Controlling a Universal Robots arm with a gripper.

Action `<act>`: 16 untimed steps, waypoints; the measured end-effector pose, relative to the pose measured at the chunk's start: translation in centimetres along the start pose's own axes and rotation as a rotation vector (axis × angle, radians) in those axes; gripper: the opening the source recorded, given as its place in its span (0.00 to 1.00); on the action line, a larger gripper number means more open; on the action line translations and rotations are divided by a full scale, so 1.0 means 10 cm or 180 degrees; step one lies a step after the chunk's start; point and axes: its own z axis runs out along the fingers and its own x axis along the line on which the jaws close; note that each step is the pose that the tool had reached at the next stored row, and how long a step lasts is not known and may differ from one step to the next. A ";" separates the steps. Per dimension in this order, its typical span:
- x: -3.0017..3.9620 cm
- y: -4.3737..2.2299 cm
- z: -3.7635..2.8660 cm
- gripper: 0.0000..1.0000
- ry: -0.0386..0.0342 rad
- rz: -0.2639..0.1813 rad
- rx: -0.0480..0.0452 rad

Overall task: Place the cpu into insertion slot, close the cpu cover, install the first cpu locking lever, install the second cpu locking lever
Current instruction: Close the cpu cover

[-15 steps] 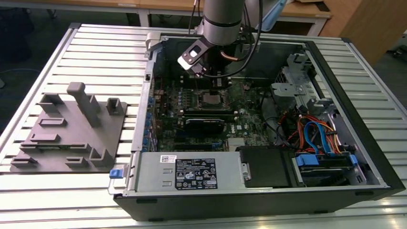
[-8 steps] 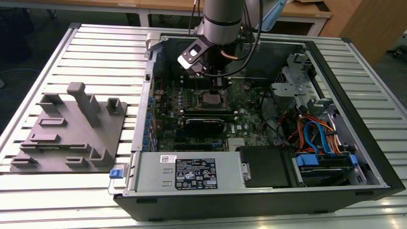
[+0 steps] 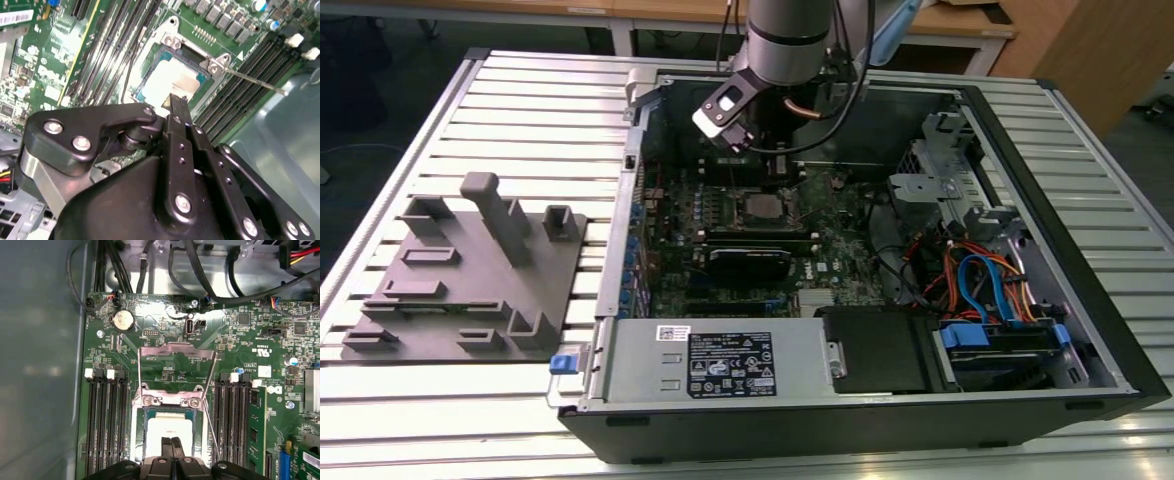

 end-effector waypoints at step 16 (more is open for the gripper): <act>0.001 0.010 -0.300 0.10 0.0002 0.0000 0.0000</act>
